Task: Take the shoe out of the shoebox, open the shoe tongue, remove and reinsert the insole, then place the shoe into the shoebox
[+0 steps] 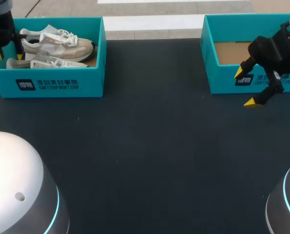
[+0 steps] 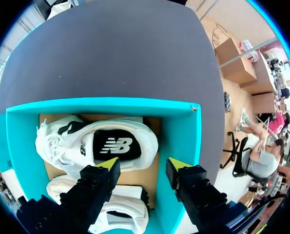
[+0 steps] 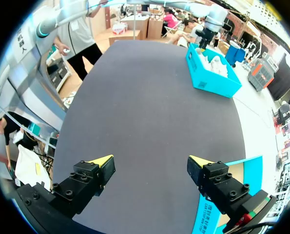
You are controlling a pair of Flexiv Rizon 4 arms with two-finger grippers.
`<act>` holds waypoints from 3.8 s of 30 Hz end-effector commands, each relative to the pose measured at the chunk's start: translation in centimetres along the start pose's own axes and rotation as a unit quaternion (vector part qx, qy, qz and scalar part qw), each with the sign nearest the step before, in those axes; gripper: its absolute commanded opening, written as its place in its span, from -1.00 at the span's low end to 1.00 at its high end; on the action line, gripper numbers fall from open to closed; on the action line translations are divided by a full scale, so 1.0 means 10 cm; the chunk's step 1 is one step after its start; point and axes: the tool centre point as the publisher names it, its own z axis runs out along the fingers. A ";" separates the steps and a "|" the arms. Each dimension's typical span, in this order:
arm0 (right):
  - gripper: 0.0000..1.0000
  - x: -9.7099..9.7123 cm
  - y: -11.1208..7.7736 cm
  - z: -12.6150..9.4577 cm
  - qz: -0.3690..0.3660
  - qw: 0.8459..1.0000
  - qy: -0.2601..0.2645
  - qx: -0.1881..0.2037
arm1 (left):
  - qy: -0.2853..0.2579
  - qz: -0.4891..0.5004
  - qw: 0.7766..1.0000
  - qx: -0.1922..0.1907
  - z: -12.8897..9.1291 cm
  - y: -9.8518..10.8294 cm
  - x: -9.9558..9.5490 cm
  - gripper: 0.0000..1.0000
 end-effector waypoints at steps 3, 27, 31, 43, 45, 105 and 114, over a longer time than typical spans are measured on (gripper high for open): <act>1.00 -0.01 0.01 0.01 0.001 1.000 0.001 0.002 | 0.002 -0.005 1.000 0.000 0.11 -0.01 0.00 0.27; 1.00 -0.01 0.01 0.01 0.001 1.000 0.001 0.002 | 0.000 -0.009 1.000 0.023 0.69 -0.03 0.05 0.41; 1.00 -0.01 0.01 0.01 0.001 1.000 0.001 0.002 | 0.010 -0.007 1.000 0.028 0.74 -0.04 0.04 -0.05; 1.00 -0.01 0.01 0.01 0.001 1.000 0.001 0.002 | 0.063 0.032 0.996 0.058 0.64 -0.10 0.10 -1.00; 1.00 -0.01 0.01 0.01 0.001 1.000 0.001 0.002 | 0.070 0.042 0.995 0.063 0.59 -0.11 0.12 -1.00; 1.00 -0.01 0.01 0.01 0.001 1.000 0.001 0.002 | 0.055 0.061 0.996 0.040 -1.12 -0.02 0.46 -1.00; 1.00 -0.01 0.01 0.01 0.001 1.000 0.001 0.002 | 0.077 0.053 0.995 0.039 -1.23 -0.53 0.17 -1.00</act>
